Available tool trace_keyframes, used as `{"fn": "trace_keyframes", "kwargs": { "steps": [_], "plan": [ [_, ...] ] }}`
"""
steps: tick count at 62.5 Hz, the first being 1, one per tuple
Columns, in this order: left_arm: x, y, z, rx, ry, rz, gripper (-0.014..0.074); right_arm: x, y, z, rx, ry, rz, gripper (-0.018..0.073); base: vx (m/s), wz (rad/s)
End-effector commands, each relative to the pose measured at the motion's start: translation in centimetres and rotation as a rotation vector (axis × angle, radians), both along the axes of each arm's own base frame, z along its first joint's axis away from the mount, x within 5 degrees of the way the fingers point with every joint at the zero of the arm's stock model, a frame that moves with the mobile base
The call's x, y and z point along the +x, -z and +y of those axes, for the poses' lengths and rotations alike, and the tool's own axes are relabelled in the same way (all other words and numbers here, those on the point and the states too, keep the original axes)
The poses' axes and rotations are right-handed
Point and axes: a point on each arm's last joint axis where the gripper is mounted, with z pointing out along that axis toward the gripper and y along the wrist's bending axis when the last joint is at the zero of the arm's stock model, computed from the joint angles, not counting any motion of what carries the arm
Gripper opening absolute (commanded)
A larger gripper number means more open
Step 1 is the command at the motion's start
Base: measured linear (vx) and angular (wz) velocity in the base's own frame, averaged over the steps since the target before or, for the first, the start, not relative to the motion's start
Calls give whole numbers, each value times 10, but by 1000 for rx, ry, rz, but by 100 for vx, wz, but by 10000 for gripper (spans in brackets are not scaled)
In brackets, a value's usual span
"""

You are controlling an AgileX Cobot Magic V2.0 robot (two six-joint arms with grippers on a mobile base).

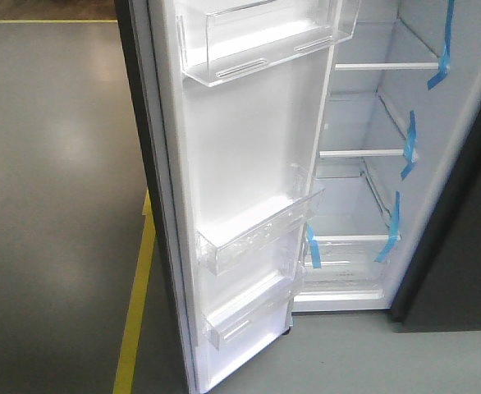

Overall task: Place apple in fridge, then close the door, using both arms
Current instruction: 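Drive close to the fridge door bins and stop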

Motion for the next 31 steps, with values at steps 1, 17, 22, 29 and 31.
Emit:
{"fn": "trace_keyframes", "kwargs": {
  "steps": [1, 17, 22, 29, 31],
  "plan": [
    [0, 3, -1, -9, 11, -54, -6, -8, -10, 4, 22, -19, -56, -6, 7, -2],
    [0, 3, -1, -9, 11, -54, -6, -8, -10, 4, 22, -19, -56, -6, 7, -2],
    [0, 3, -1, -9, 11, -54, -6, -8, -10, 4, 22, -19, -56, -6, 7, -2],
    [0, 3, -1, -9, 11, -54, -6, -8, -10, 4, 22, -19, -56, -6, 6, -3],
    [0, 3, -1, -9, 11, -54, -6, -8, -10, 4, 22, -19, -56, -6, 6, -2]
  ]
}}
